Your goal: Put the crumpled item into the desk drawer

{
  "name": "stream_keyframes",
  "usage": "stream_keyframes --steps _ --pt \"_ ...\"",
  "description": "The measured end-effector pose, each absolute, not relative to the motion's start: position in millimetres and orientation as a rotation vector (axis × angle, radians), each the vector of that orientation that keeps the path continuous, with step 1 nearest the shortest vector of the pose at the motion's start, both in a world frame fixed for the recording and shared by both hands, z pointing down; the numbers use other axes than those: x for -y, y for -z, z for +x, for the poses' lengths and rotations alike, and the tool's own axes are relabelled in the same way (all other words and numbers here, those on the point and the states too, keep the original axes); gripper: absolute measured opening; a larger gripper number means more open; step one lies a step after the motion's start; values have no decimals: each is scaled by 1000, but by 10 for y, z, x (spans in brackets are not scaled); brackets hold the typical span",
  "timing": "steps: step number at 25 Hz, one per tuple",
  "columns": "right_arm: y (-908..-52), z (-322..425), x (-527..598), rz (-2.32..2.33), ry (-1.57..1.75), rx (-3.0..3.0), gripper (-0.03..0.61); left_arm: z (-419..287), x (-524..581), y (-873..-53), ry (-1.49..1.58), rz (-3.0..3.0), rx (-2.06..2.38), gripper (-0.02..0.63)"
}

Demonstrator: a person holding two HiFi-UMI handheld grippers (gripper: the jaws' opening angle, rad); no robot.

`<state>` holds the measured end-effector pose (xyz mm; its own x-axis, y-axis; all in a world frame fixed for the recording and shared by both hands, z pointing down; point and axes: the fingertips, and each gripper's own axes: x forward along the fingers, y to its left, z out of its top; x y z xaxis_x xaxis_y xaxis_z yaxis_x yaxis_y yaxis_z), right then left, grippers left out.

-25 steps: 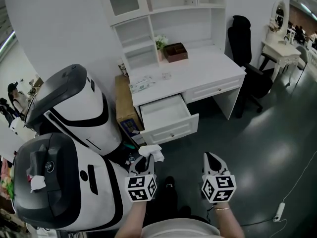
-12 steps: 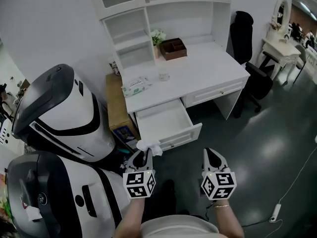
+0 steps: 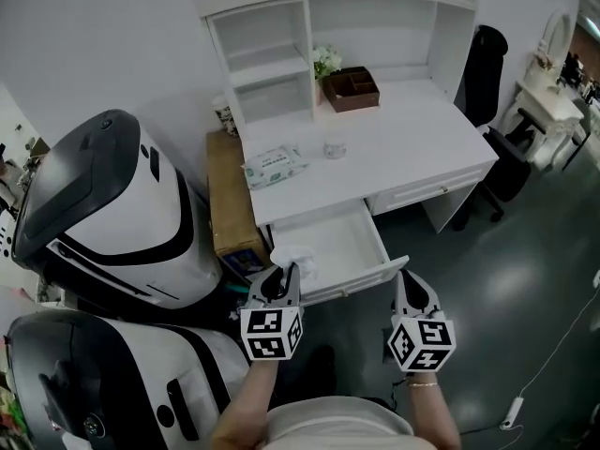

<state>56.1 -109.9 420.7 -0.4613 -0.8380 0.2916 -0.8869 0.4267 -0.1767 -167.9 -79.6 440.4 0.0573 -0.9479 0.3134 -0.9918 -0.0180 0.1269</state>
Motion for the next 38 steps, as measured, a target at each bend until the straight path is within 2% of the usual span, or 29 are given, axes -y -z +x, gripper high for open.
stream_keyframes --steps 8,18,38 --pt "-4169 213 1394 1553 -450 2495 2 -2000 1132 -4445 -201 2050 1920 51" --pt "-4194 185 1598 1588 -444 2453 2 -2163 1292 -4611 -224 2023 1894 51" --pt "-4347 208 2173 1614 -507 2423 2 -2016 1829 -5051 -353 2010 1781 51"
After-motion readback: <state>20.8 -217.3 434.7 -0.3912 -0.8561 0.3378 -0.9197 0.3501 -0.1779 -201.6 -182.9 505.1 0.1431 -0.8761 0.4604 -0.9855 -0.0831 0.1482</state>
